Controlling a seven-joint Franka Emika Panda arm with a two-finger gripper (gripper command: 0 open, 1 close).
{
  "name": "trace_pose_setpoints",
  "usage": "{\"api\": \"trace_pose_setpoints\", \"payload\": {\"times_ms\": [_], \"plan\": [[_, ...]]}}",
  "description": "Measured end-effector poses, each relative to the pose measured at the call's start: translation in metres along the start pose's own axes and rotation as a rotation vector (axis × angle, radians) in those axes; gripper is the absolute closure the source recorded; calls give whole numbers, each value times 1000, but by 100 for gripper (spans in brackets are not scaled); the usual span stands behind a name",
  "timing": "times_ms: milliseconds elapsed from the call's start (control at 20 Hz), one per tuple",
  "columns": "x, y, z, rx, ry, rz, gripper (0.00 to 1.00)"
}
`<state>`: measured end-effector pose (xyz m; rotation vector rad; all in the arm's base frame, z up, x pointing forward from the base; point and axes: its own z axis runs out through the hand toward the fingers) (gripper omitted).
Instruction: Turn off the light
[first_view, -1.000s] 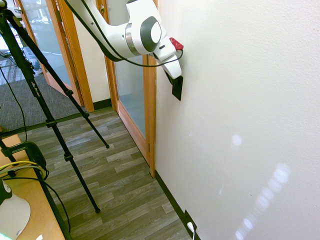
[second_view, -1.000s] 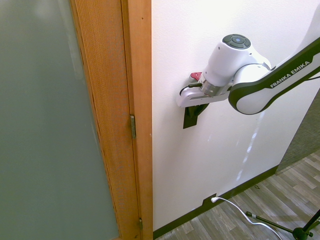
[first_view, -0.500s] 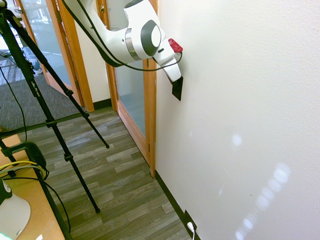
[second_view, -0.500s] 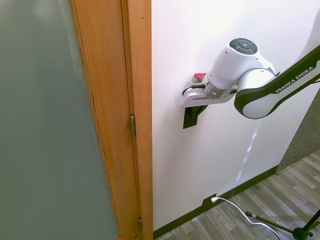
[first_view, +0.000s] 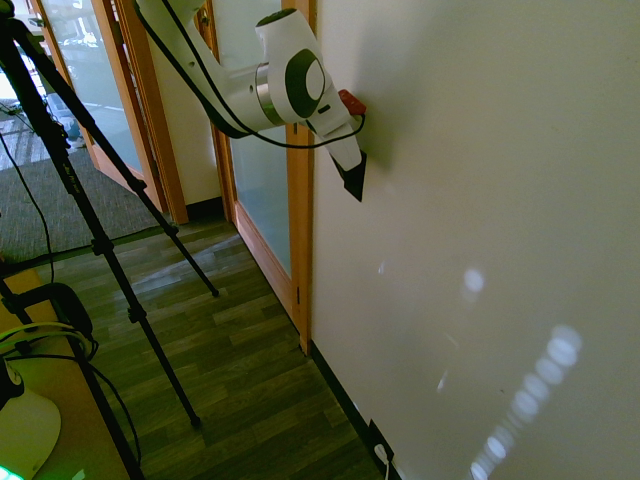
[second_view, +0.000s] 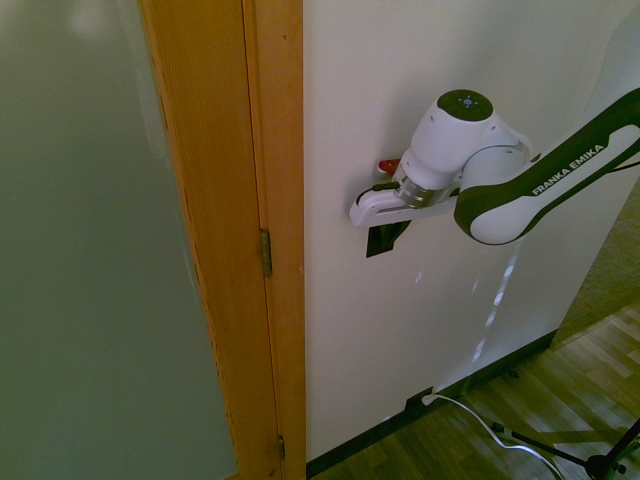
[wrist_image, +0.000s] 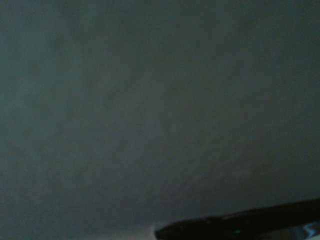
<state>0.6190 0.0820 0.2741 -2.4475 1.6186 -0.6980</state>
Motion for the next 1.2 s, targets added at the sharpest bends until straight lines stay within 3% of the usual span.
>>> {"api": "trace_pose_setpoints", "payload": {"times_ms": [750,1000,1200], "plan": [[4,17,-2,80,-22,-50,0],[7,41,-7,152,-18,-65,0],[30,77,-6,139,25,-60,0]]}}
